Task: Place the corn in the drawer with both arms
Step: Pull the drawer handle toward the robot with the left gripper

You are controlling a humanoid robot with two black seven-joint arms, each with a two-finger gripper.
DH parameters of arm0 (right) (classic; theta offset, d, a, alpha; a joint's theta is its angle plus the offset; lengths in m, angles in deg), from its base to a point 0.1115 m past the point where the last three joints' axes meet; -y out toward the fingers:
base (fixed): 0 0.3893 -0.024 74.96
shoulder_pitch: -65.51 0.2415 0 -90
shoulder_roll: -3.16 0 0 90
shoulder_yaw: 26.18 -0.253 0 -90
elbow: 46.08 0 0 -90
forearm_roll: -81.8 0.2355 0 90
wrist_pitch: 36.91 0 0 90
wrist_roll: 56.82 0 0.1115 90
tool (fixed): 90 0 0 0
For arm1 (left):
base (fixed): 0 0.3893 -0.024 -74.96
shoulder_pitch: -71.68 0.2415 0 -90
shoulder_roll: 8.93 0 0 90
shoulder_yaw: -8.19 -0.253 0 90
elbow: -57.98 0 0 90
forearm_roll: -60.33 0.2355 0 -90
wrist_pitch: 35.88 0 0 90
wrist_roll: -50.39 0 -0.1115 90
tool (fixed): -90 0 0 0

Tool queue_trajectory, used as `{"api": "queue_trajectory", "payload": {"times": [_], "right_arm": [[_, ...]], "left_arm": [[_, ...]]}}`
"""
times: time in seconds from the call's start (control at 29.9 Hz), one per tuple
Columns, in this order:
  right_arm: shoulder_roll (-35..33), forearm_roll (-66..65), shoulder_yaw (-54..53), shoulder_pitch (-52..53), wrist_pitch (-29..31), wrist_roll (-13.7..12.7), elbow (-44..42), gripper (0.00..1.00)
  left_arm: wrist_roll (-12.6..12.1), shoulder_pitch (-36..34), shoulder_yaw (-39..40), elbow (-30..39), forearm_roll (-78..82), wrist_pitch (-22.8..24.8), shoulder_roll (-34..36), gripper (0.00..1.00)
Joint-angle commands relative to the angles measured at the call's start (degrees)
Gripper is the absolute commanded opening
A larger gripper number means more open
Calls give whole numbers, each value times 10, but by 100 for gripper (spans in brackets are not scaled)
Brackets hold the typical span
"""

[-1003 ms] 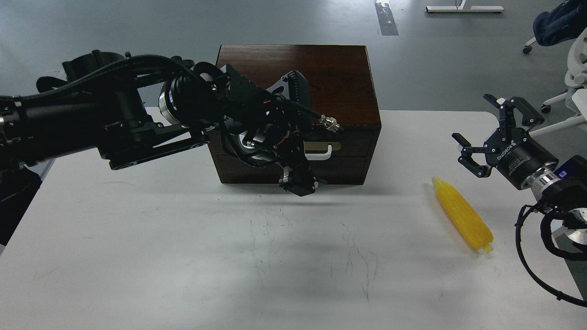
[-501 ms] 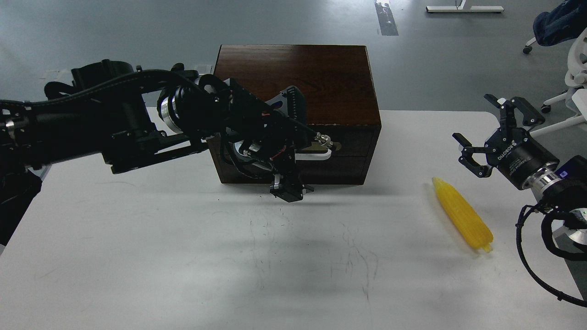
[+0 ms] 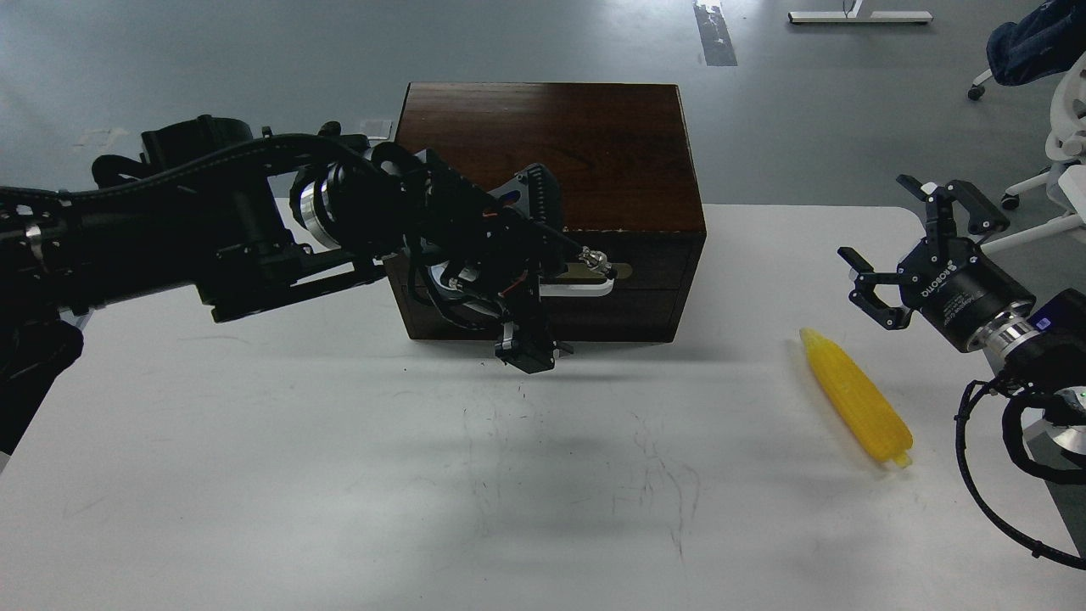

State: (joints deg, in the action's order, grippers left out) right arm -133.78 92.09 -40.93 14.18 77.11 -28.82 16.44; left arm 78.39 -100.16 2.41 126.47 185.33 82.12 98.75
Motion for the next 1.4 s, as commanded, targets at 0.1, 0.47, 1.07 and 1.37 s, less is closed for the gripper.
{"api": "queue_trajectory", "payload": {"times": [0.1, 0.47, 1.07, 1.37], "right_arm": [[0, 0, 1, -1, 0, 0, 0, 100], [0, 0, 1, -1, 1, 0, 1, 99], [-1, 0, 0, -4, 0, 0, 1, 100], [-1, 0, 1, -4, 1, 0, 1, 100]], "left_arm": [[0, 5, 0, -1, 0, 0, 0, 98], [0, 9, 0, -8, 0, 0, -9, 98], [0, 5, -26, 2, 0, 0, -17, 98], [0, -3, -26, 91, 0, 0, -9, 98]]}}
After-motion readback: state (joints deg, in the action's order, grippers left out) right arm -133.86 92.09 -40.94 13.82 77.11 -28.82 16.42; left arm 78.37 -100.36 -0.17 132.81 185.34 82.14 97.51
